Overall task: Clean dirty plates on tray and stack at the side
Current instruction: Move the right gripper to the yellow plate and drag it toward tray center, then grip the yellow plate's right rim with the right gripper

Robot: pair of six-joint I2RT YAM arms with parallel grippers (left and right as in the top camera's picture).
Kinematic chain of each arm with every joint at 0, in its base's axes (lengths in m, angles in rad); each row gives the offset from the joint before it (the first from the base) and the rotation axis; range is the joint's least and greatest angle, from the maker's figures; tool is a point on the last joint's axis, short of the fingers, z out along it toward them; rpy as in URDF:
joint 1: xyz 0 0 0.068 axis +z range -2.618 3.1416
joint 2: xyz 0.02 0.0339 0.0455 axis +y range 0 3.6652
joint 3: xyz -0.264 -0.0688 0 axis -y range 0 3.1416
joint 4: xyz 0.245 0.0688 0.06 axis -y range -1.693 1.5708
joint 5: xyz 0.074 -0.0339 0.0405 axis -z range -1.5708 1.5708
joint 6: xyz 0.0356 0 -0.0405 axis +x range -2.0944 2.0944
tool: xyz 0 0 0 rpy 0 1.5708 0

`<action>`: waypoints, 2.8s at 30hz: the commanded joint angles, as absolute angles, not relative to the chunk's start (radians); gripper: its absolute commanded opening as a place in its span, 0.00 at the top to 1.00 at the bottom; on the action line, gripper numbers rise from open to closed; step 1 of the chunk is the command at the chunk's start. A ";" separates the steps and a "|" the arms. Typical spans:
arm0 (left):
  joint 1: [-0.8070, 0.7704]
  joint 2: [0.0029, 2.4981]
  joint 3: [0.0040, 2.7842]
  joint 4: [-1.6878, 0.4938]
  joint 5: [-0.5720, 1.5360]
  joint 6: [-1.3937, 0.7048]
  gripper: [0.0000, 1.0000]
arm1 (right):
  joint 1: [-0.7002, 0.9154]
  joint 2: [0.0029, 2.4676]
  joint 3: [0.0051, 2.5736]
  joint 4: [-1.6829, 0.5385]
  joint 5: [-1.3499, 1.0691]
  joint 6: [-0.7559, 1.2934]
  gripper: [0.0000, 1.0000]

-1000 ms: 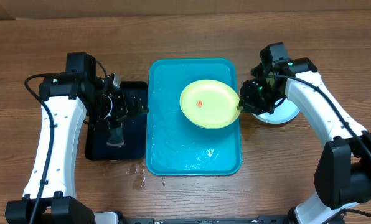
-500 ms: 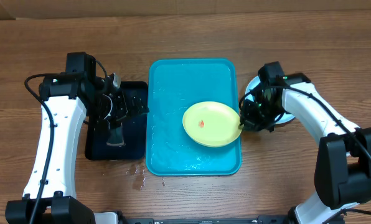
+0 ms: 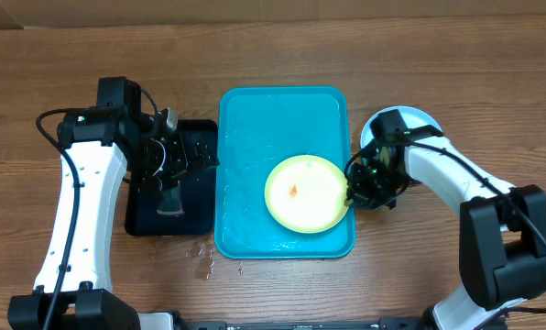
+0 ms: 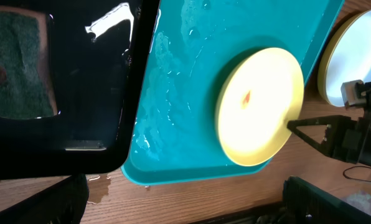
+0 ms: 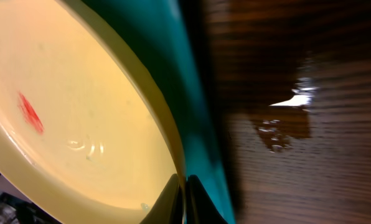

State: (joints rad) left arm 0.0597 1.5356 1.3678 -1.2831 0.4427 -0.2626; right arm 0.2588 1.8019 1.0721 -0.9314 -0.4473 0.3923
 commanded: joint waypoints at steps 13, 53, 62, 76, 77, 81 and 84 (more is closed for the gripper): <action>0.065 1.537 1.383 -1.282 0.461 -0.277 0.00 | 0.369 1.790 1.066 -0.883 -0.464 0.396 0.96; 0.065 1.537 1.383 -1.282 0.461 -0.277 0.00 | 0.370 1.790 1.066 -0.823 -0.355 0.396 0.36; 0.065 1.537 1.383 -1.282 0.461 -0.277 0.00 | 0.371 1.790 1.066 -0.781 -0.352 0.409 0.46; 0.065 1.537 1.383 -1.282 0.461 -0.277 0.00 | 0.392 1.790 1.066 -0.693 -0.352 0.446 0.96; 0.065 1.537 1.383 -1.282 0.461 -0.277 0.00 | 0.392 1.790 1.066 -0.664 -0.352 0.446 0.96; 0.065 1.537 1.383 -1.282 0.461 -0.277 0.00 | 0.392 1.790 1.066 -0.578 -0.331 0.514 0.96; 0.065 1.537 1.383 -1.282 0.461 -0.277 0.00 | 0.392 1.790 1.066 -0.529 -0.323 0.555 0.96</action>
State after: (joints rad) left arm 0.0597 1.5356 1.3678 -1.2831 0.4427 -0.2626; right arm 0.3885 1.8019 1.0710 -0.5613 -0.3435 0.4892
